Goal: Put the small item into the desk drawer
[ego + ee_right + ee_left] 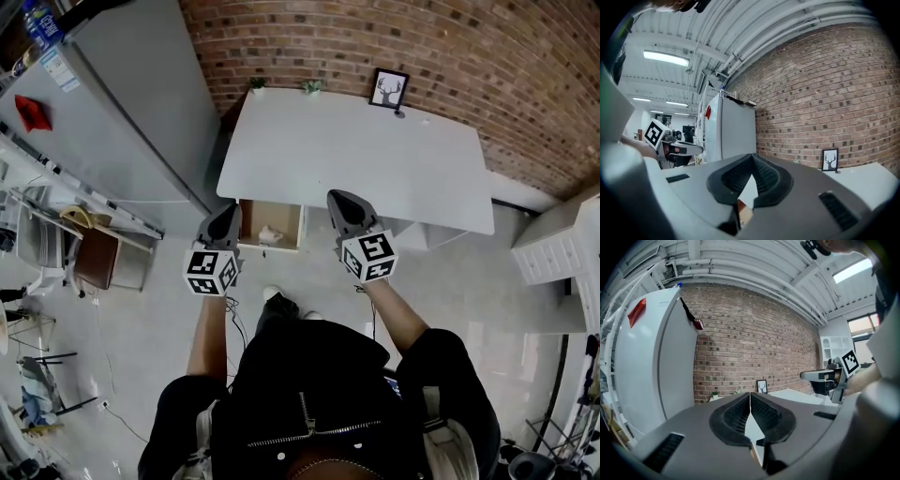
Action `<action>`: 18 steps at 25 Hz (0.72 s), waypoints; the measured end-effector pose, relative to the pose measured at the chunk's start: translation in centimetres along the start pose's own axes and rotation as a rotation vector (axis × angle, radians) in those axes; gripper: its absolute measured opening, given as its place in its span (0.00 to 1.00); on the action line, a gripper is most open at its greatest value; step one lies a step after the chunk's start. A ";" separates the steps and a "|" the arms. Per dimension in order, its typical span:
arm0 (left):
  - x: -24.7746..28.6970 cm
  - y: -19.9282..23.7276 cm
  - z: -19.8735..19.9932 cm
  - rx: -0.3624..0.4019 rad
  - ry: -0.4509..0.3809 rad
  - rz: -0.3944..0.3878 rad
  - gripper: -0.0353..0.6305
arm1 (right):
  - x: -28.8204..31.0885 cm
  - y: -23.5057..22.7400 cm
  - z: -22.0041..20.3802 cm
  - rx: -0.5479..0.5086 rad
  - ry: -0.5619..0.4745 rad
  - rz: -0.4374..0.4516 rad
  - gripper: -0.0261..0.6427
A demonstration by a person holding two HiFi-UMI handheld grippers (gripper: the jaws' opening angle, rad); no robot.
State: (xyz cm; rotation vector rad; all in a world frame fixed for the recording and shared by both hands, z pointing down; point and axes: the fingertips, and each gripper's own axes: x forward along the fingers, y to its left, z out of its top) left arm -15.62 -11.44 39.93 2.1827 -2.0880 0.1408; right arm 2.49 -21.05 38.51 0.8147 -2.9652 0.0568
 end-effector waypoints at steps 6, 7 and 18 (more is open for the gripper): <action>0.1 -0.3 -0.4 -0.005 0.006 -0.008 0.09 | -0.6 -0.3 -0.2 0.008 0.002 -0.015 0.04; 0.1 -0.4 -0.5 -0.006 0.006 -0.008 0.09 | -0.6 -0.3 -0.2 0.008 0.003 -0.015 0.04; -0.2 -0.8 -1.7 -0.019 0.027 -0.022 0.09 | -0.7 0.6 -1.5 0.019 0.025 -0.004 0.04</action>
